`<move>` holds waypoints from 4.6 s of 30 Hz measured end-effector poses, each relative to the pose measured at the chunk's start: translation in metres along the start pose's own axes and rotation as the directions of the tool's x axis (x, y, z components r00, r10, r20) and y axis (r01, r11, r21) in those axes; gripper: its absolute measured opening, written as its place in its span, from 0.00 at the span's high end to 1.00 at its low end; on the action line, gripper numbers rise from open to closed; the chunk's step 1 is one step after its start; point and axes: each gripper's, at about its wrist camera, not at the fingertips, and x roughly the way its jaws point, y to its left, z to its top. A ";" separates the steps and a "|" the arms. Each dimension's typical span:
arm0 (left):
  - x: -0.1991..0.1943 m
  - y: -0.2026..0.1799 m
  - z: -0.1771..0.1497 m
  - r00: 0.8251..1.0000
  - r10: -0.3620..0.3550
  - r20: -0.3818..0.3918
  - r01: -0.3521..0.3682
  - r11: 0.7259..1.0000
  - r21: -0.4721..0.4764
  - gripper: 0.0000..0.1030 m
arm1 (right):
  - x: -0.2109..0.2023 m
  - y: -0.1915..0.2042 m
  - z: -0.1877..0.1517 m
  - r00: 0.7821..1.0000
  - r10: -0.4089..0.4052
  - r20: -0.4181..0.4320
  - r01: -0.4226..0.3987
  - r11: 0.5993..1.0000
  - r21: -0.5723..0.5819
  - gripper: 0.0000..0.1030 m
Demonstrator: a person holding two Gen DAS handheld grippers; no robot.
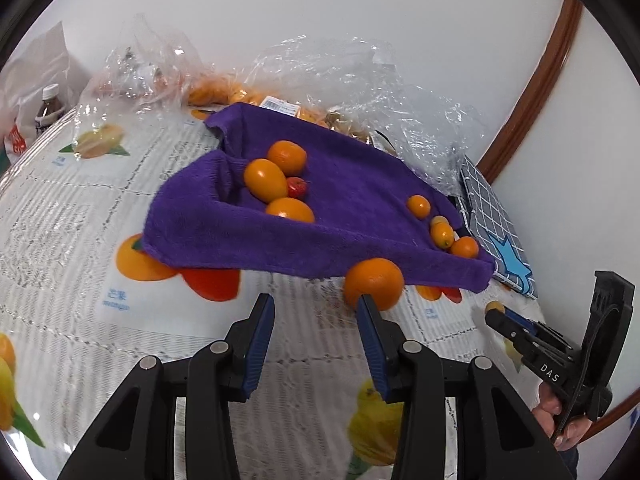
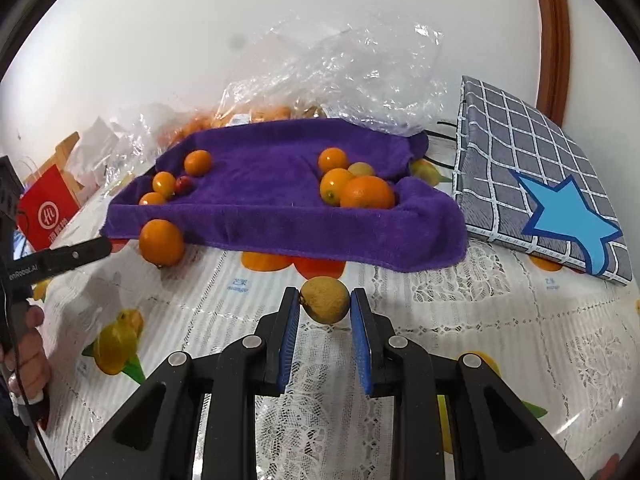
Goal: Organize fruits
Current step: 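Grasp an orange on the cloth with the left tool while the right tool holds the yellow fruit, then carry the orange with the left tool while the right tool carries the yellow fruit over the towel, then open the right tool onto the towel while the left tool releases its orange there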
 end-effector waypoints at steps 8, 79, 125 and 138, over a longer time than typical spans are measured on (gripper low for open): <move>0.021 -0.027 0.009 0.998 -0.069 0.005 0.069 0.997 -0.028 0.42 | -0.002 -0.006 -0.001 1.000 0.007 0.004 -0.007 0.999 0.031 0.75; -0.034 0.012 0.037 0.996 0.005 0.094 0.017 0.974 -0.227 0.61 | -0.022 -0.035 0.072 0.972 0.213 0.095 -0.224 0.966 0.127 0.75; 0.095 -0.019 0.119 0.991 0.036 -0.130 -0.036 0.999 0.007 0.61 | 0.076 0.005 0.088 0.970 0.148 -0.194 -0.157 0.987 -0.032 0.70; 0.129 -0.041 0.113 0.973 0.099 -0.208 -0.071 0.988 0.138 0.61 | 0.045 -0.024 0.103 0.981 0.154 -0.121 -0.143 0.986 0.091 0.68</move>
